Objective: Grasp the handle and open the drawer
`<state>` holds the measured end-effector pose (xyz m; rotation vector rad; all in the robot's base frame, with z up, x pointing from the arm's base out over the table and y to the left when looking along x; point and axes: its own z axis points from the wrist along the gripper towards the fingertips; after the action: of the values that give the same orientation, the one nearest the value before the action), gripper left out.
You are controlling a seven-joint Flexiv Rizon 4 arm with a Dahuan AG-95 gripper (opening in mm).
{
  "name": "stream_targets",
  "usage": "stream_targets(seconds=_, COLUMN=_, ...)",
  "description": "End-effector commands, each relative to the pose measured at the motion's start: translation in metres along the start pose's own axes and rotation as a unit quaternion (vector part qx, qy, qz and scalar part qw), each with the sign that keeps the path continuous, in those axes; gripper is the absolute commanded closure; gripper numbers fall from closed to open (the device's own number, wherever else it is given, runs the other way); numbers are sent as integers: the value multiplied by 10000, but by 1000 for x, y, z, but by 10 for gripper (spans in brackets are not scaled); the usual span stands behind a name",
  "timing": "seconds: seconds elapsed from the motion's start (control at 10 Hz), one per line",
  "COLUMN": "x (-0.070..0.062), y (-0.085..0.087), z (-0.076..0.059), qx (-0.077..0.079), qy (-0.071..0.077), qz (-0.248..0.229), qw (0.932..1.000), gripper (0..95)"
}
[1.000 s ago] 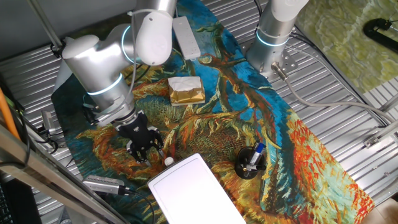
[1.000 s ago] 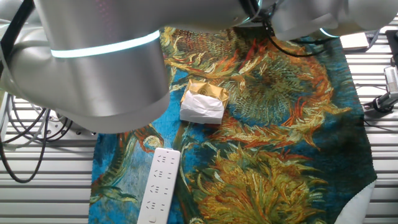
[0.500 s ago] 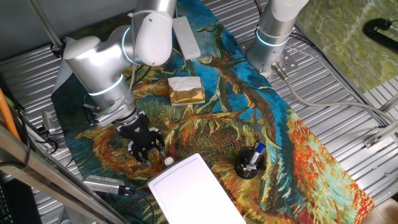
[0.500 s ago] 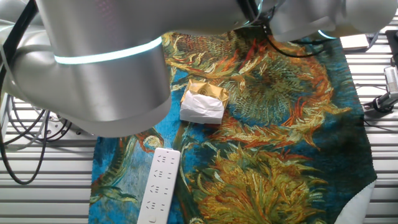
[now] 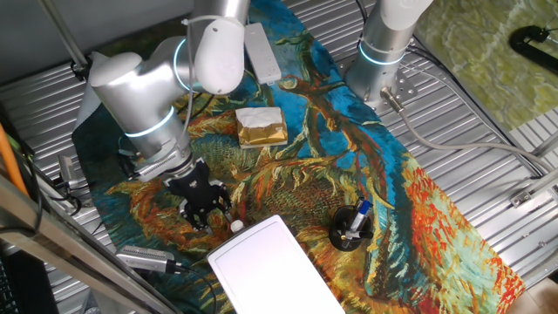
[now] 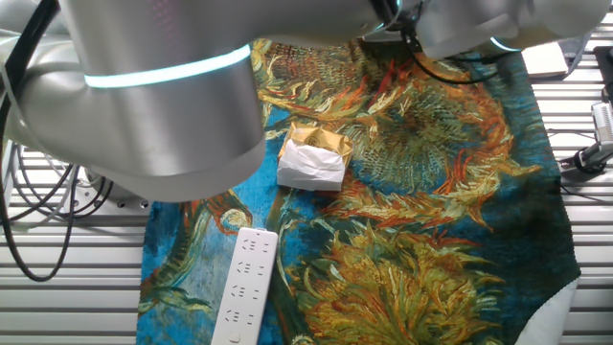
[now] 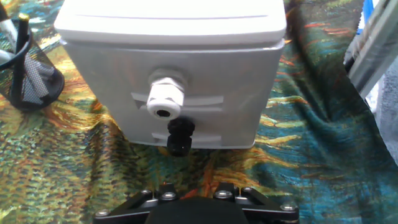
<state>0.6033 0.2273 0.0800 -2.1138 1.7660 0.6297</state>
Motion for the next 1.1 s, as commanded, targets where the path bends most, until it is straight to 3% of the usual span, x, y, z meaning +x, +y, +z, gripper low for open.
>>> stream_targets(seconds=0.1, x=1, y=-1, z=0, qx=138, qy=402, qz=177, qw=9989, gripper=570)
stream_targets(seconds=0.2, x=1, y=-1, z=0, qx=262, qy=617, qz=100, qw=9977, gripper=570)
stream_targets(seconds=0.3, x=1, y=-1, z=0, qx=254, qy=656, qz=31, qw=9975, gripper=570)
stream_targets(seconds=0.4, x=1, y=-1, z=0, qx=170, qy=608, qz=-107, qw=9979, gripper=380)
stream_targets(seconds=0.7, x=1, y=-1, z=0, qx=-32, qy=584, qz=-381, qw=9976, gripper=380)
stream_targets(seconds=1.1, x=1, y=-1, z=0, qx=-37, qy=581, qz=-357, qw=9977, gripper=380)
